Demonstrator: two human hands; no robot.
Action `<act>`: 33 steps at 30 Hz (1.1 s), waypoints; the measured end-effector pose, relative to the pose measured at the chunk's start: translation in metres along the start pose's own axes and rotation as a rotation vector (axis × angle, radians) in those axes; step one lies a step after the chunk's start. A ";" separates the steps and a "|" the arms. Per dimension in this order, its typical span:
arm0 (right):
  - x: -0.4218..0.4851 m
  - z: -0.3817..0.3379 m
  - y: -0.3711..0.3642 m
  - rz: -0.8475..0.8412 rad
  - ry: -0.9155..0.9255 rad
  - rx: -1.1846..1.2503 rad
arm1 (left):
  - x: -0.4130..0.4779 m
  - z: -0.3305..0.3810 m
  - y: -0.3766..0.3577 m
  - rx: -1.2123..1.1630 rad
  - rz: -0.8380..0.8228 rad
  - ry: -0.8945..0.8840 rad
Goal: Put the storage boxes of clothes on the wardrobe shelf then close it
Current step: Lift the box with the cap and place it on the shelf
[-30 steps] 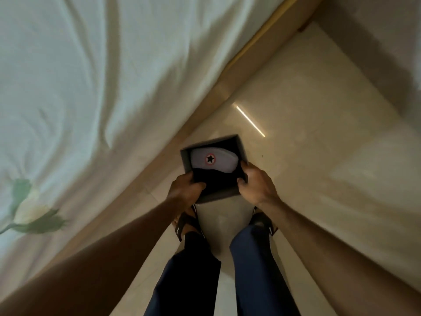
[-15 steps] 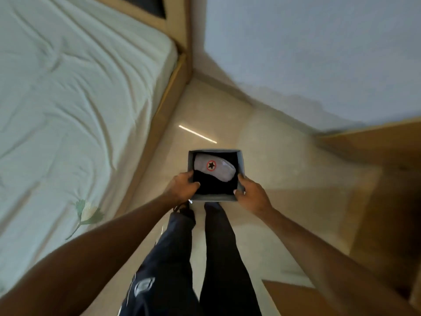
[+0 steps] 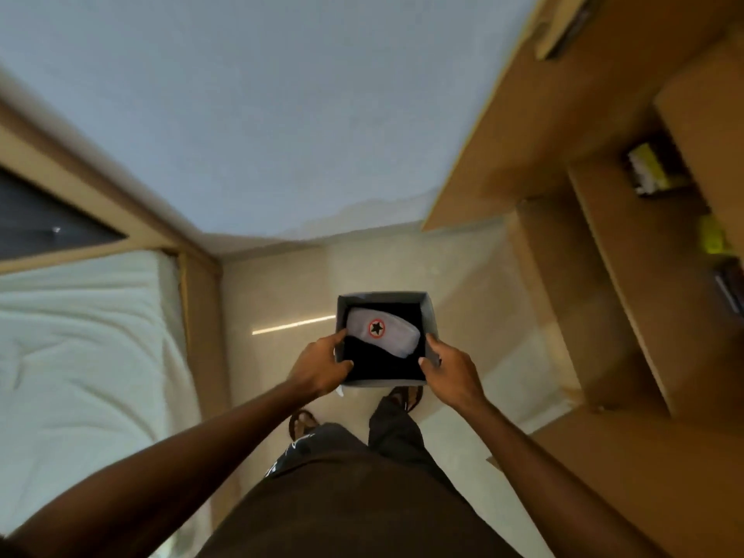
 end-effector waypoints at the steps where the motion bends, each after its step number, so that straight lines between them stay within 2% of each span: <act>1: 0.000 0.009 0.017 0.034 -0.005 0.016 | 0.005 0.024 -0.002 0.040 0.010 -0.027; 10: 0.017 0.079 0.179 0.360 -0.127 0.094 | 0.039 0.235 -0.035 0.226 0.069 -0.289; 17: 0.035 0.113 0.304 0.692 -0.209 0.111 | 0.073 0.423 -0.040 0.345 0.043 -0.587; 25: 0.040 0.124 0.423 1.019 -0.333 0.149 | 0.082 0.603 -0.048 0.350 -0.121 -0.874; 29: 0.039 0.131 0.486 1.133 -0.332 0.120 | 0.069 0.685 -0.061 0.339 -0.108 -1.005; 33: 0.035 0.150 0.549 1.256 -0.330 0.139 | 0.072 0.762 -0.080 0.320 -0.098 -1.057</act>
Point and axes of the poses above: each hand's wrist, its own x-axis towards the middle knuckle, its own y-axis out of the back of the hand, z = x × y, the point moved 6 cm from there along x, towards the middle knuckle, and after that the axes turned 15 degrees about y, right-handed, at the moved point
